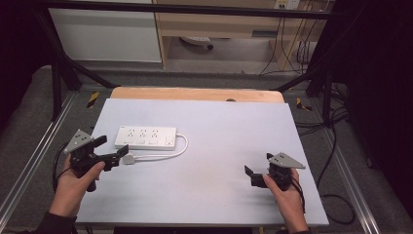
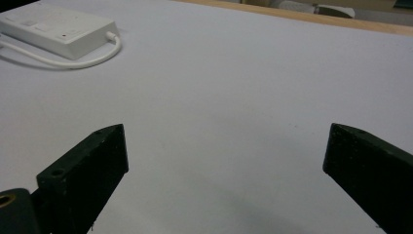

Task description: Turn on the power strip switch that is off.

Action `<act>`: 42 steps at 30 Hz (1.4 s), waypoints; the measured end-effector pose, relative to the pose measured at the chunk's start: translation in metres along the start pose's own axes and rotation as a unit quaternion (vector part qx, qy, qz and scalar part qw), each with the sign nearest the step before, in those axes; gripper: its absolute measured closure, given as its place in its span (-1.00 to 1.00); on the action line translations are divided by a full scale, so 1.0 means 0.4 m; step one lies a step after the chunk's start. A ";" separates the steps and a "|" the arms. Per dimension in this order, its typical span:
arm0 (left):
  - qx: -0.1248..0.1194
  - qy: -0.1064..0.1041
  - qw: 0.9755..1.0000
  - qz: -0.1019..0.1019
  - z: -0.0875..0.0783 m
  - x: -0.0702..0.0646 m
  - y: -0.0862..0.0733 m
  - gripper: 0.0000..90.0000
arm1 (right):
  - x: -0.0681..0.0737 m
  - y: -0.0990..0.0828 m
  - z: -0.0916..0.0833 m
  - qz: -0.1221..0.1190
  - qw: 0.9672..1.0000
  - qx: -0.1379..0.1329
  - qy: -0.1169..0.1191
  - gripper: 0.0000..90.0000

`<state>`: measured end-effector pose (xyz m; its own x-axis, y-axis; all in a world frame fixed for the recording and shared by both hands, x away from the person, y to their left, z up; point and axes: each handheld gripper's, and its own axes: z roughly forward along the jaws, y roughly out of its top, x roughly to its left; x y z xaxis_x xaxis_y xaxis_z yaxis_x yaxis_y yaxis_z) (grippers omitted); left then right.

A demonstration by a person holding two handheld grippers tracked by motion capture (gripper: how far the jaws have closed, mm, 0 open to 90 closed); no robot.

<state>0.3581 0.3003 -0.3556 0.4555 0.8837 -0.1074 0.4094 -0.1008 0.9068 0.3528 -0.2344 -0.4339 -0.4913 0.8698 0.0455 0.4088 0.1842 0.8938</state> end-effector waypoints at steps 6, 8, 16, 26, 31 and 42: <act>0.010 -0.018 1.000 -0.006 0.038 -0.003 0.021 -0.83 | -0.002 -0.004 0.000 0.004 1.000 0.011 -0.004 -0.93; 0.022 -0.007 1.000 0.000 0.063 -0.011 0.030 -0.79 | -0.002 -0.003 0.000 0.007 1.000 0.009 -0.005 -0.93; 0.020 -0.009 1.000 0.011 0.086 -0.026 0.059 -0.80 | 0.003 -0.002 -0.002 0.006 1.000 0.006 -0.001 -0.93; 0.015 0.006 1.000 0.004 0.085 0.001 0.070 -0.79 | 0.006 -0.003 0.001 0.002 1.000 0.016 0.000 -0.93; 0.017 0.005 1.000 0.007 0.090 0.007 0.076 -0.79 | 0.007 -0.003 0.001 0.004 1.000 0.017 0.002 -0.93; 0.038 0.002 0.999 0.014 0.129 -0.005 0.084 -0.80 | 0.008 -0.003 0.001 0.004 1.000 0.020 0.005 -0.93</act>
<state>0.4117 0.2716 -0.3458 0.4642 0.8822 -0.0798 0.4550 -0.1602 0.8760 0.3511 -0.2315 -0.4350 -0.4949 0.8671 0.0564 0.4435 0.1962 0.8745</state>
